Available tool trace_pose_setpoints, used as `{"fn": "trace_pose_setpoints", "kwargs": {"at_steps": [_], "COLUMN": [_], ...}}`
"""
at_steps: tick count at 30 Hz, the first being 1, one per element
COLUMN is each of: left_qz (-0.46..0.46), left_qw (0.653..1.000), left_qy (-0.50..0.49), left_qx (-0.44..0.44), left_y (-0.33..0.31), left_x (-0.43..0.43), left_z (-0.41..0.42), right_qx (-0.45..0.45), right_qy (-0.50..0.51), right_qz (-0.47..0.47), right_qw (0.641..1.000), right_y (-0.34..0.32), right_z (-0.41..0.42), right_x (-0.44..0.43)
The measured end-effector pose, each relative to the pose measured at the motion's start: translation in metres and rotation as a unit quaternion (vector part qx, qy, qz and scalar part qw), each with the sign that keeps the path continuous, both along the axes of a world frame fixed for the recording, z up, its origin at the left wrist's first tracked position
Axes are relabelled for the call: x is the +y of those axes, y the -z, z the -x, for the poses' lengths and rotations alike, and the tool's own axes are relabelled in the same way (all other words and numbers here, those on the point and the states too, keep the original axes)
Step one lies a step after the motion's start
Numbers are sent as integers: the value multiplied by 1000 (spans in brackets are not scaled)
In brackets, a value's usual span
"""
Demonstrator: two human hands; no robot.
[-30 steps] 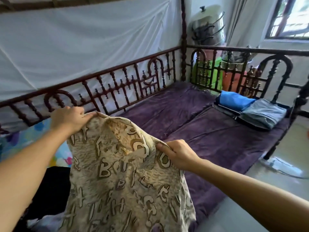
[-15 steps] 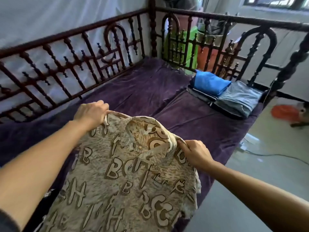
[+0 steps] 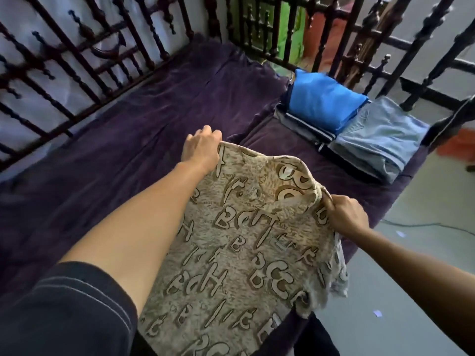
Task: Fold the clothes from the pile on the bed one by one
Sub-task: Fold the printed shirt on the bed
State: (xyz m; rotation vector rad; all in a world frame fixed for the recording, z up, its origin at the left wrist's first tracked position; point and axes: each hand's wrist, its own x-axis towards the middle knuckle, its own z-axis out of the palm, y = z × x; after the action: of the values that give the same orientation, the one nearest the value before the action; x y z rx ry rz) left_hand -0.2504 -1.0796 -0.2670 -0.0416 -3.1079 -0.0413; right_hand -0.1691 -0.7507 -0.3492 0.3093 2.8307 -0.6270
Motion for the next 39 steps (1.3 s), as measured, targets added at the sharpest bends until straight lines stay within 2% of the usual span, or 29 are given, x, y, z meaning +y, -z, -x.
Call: {"fn": "trace_pose_setpoints", "kwargs": {"at_steps": [7, 10, 13, 18, 23, 26, 28, 30, 32, 34, 36, 39], "left_qz": [-79, -106, -112, -107, -105, -114, -119, -116, -87, -39, -15, -11], "left_qw": [994, 986, 965, 915, 875, 863, 868, 875, 879, 868, 850, 855], "left_qy": [-70, -116, -194, -323, -393, -411, -409, -404, -400, -413, -435, -446], "left_qx": [-12, -61, -134, -218, -261, -270, -256, -241, -245, -274, -297, -265], "left_y": [77, 105, 133, 168, 200, 229, 252, 275, 294, 306, 308, 298], "left_x": [53, 46, 22, -23, -78, -110, -128, -142, -152, -162, -171, -190], "left_z": [99, 89, 48, -43, -113, -134, -138, -137, -134, -133, -131, -124], "right_qx": [-115, -221, -276, -234, -133, -22, 37, 35, -41, -133, -173, -115], "right_qy": [-13, -61, -131, -242, -375, -428, -421, -392, -323, -287, -279, -156], "right_qz": [-56, -102, -144, -136, -73, -32, -2, -5, -73, -111, -56, 65], "right_qw": [992, 968, 941, 932, 914, 903, 906, 919, 943, 942, 943, 979], "right_y": [77, 100, 112, 118, 134, 145, 152, 168, 185, 193, 191, 174], "right_z": [130, 159, 174, 185, 200, 225, 244, 263, 279, 287, 297, 324], "right_x": [53, 61, 48, -38, -152, -223, -267, -297, -307, -299, -287, -275]}}
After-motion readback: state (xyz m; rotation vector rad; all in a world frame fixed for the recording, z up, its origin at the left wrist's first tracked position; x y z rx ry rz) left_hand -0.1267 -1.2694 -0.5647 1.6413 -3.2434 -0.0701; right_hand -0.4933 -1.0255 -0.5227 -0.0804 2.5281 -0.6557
